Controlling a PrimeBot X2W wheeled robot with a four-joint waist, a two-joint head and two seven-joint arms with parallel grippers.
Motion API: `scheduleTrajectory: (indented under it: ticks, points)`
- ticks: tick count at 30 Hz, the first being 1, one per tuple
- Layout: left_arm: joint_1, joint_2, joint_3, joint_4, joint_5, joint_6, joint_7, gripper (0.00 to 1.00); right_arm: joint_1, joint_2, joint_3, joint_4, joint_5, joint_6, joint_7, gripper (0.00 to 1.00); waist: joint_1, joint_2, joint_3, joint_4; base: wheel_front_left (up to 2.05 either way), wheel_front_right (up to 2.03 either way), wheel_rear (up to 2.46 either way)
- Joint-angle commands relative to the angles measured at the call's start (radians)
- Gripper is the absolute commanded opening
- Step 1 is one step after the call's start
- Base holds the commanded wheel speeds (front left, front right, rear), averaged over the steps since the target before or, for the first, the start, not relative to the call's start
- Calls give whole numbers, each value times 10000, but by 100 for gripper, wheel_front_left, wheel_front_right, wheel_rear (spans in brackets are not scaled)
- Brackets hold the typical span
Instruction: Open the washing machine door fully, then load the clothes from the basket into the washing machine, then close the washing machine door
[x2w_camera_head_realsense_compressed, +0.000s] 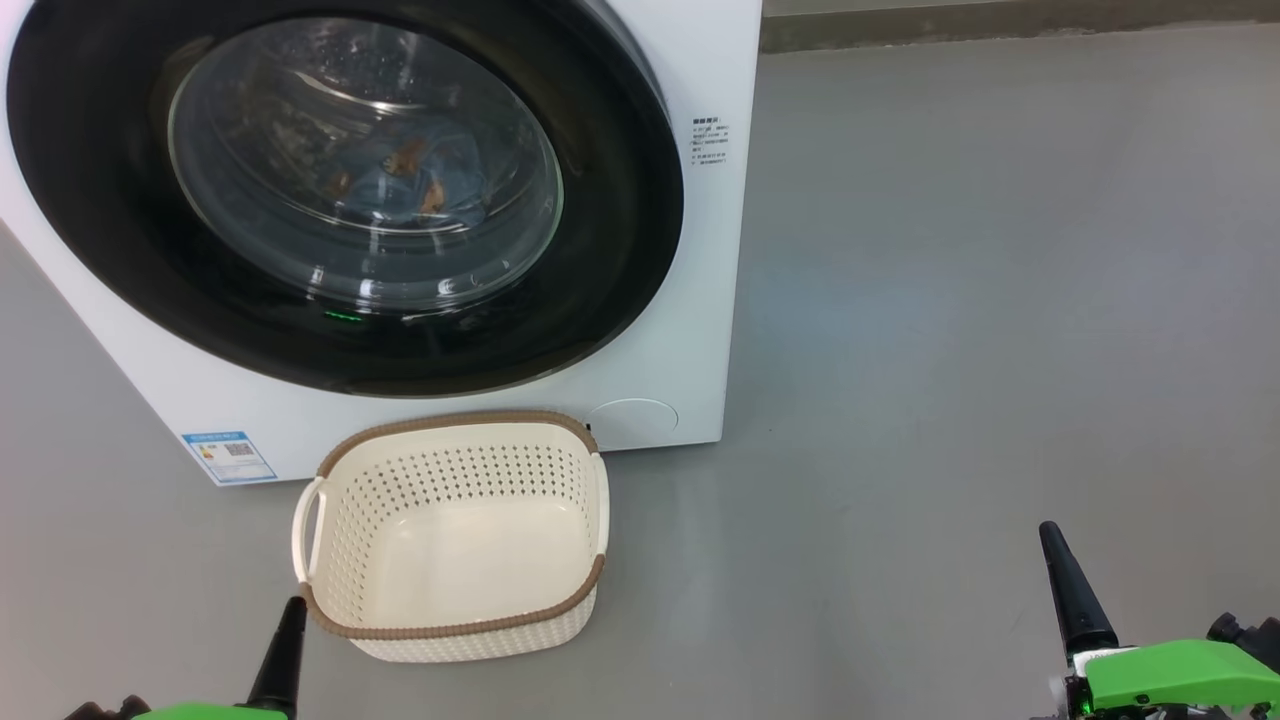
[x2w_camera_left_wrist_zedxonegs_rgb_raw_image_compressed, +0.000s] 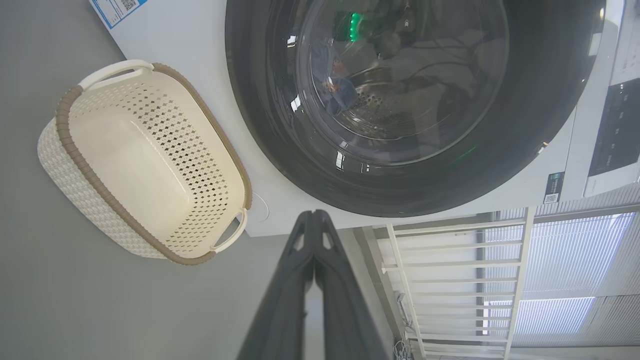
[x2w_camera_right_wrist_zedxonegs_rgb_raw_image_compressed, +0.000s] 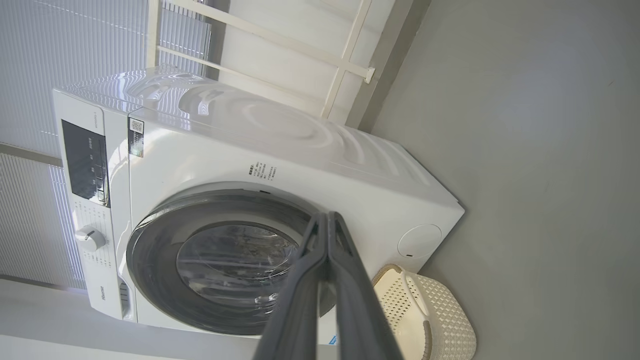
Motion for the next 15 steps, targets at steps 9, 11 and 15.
scheduleTrajectory:
  ticks: [9, 11, 15]
  points:
    - [-544, 249, 363, -164, -1100, -114, 326, 0, -476, -72, 87, -183, 1222, -20, 331, 0, 0, 0, -25, -11, 0, 0, 0]
    - [-575, 255, 379, -158, -1307, -121, 385, 0, -494, -71, 79, -174, 1451, -21, 392, 0, 0, 0, -30, -13, 0, 0, 0]
    - [-636, 266, 412, -146, -1722, -137, 502, 0, -531, -71, 64, -154, 1907, -23, 514, 0, 0, 0, -41, -18, 0, 0, 0]
